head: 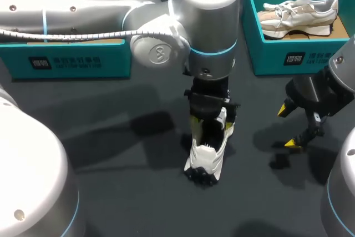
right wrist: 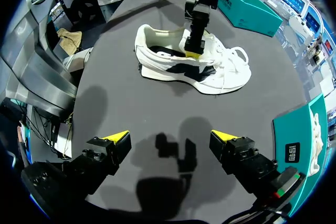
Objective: Take the shoe out of the shoebox, open the shoe tongue, remove and reinsert the insole, then place the shoe into the shoebox
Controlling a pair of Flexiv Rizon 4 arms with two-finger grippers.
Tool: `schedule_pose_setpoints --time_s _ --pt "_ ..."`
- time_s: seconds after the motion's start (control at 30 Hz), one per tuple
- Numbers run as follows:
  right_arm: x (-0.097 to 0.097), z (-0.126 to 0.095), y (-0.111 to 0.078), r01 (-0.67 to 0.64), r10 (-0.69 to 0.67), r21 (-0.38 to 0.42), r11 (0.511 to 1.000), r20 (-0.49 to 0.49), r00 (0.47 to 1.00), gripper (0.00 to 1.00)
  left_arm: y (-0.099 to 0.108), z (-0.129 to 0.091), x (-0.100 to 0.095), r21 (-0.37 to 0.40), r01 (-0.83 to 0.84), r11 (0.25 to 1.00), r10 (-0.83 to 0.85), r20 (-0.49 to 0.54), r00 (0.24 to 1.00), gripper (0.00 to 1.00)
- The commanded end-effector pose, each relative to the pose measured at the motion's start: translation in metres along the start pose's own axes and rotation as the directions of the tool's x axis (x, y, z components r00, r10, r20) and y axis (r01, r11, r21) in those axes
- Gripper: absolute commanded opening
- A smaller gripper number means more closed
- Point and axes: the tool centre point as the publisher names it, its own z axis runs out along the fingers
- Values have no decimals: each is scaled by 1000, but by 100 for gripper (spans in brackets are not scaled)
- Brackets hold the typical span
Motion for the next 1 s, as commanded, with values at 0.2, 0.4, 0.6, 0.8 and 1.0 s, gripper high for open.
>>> schedule_pose_setpoints --time_s 0.2,0.4,0.6,0.8,1.0 --pt "2 0 0 -1 1 3 1000 3 1000 100 14 -18 4 21 11 1000 -11 6 1000 81" --pt "2 0 0 -1 1 3 1000 3 1000 100 28 -28 5 10 25 1000 -25 0 1000 64" --pt "2 0 0 -1 1 3 1000 3 1000 100 34 -45 2 30 37 999 -38 35 999 42" --pt "2 0 0 -1 1 3 1000 3 1000 100 25 -47 0 56 15 998 -17 34 999 36" --pt "2 0 0 -1 1 3 1000 3 1000 100 0 -37 1 92 -11 996 7 37 999 35"
